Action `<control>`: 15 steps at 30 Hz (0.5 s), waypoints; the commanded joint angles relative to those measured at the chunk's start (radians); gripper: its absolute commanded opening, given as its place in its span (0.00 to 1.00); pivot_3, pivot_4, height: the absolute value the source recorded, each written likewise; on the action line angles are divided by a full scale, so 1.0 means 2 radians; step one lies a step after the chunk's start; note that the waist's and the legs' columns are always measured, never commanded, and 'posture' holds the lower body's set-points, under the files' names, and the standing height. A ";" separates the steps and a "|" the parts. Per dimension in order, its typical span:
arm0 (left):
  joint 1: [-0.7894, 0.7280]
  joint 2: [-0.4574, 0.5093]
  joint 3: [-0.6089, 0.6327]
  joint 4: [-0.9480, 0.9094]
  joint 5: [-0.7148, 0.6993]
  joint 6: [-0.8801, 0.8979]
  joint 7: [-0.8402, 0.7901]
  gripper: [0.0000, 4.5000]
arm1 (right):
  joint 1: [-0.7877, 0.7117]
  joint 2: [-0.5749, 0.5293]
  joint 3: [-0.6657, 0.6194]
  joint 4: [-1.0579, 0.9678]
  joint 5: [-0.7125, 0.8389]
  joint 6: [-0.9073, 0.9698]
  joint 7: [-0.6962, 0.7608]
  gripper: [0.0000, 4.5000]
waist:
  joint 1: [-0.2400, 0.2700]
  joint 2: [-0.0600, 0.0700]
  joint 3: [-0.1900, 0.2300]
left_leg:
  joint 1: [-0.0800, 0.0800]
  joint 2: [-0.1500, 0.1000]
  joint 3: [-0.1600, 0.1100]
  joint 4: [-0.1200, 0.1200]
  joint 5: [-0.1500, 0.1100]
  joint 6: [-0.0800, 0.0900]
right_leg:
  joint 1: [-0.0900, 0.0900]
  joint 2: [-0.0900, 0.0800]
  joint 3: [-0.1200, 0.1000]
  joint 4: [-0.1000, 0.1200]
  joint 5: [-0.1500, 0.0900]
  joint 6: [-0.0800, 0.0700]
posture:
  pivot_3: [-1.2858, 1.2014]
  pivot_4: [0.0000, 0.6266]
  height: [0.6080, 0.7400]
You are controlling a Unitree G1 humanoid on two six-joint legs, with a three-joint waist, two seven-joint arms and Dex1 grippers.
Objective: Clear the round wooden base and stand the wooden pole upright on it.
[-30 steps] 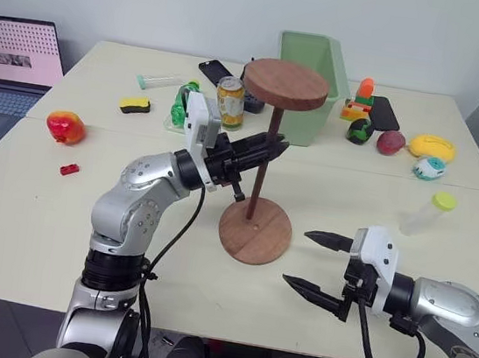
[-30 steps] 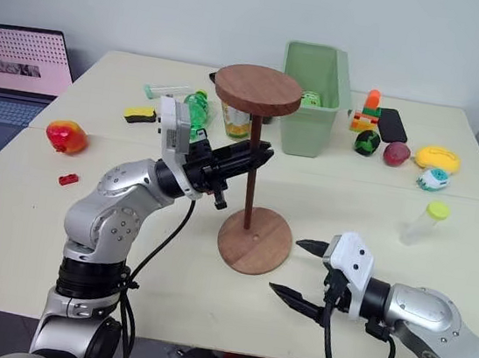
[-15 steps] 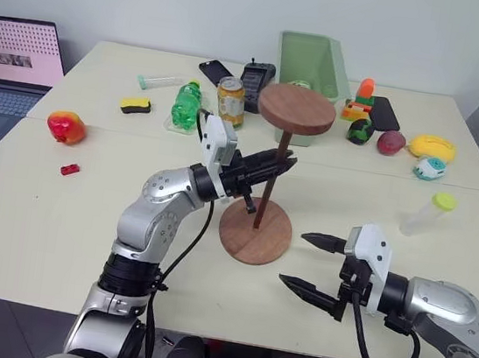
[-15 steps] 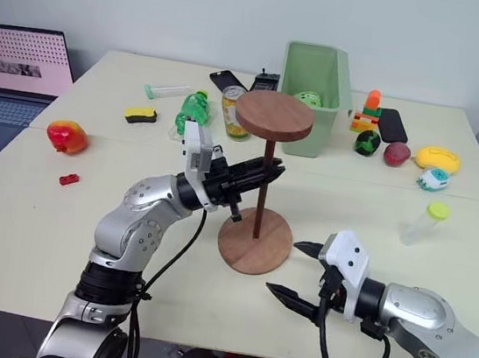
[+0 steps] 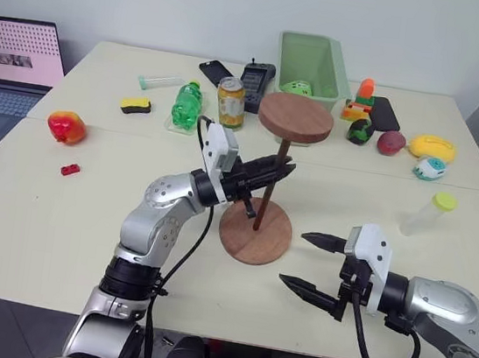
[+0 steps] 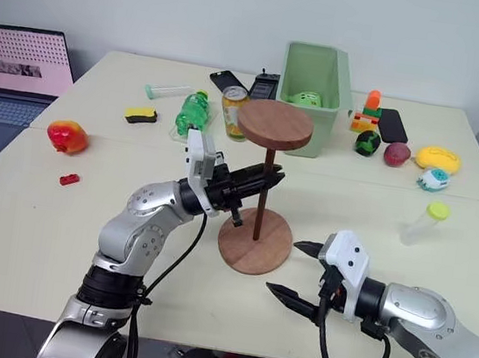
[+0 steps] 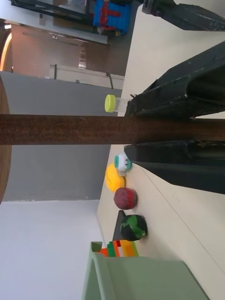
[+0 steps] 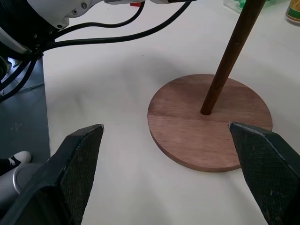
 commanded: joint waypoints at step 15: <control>0.044 0.027 0.005 0.015 0.016 -0.034 0.005 0.06 | -0.027 0.006 0.002 -0.017 0.011 0.006 -0.013 0.99 | 0.000 0.000 0.000 | 0.002 0.000 0.000 0.000 0.000 0.000 | 0.002 0.000 0.000 0.000 0.000 0.000 | 0.52 0.24 1.00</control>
